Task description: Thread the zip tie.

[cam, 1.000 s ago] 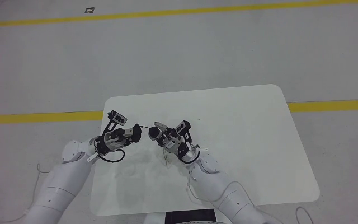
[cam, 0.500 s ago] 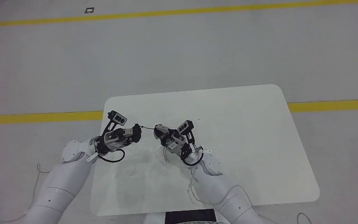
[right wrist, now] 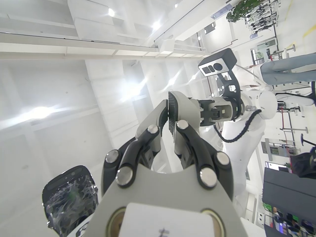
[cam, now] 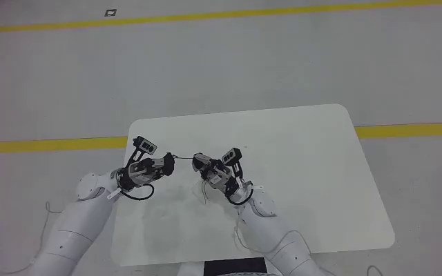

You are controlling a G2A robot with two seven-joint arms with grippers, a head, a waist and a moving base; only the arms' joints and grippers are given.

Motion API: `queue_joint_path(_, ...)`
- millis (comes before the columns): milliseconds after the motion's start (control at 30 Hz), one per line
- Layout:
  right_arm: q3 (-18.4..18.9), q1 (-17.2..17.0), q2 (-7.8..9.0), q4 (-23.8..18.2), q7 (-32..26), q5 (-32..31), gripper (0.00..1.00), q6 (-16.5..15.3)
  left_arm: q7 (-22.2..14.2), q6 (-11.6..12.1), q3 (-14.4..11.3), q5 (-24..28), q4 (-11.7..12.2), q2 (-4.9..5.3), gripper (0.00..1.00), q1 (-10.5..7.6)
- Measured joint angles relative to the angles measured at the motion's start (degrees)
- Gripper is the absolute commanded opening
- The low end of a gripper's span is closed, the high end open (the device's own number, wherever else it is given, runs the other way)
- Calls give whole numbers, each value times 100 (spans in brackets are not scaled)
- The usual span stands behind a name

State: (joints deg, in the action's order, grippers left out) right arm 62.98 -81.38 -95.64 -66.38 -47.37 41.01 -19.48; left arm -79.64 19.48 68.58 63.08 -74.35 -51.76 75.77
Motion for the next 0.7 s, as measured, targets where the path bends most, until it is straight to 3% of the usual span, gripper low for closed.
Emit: queue_joint_path(700, 104, 23, -74, 224, -17, -109, 0, 0, 0, 0, 0, 0, 0, 0, 0, 0)
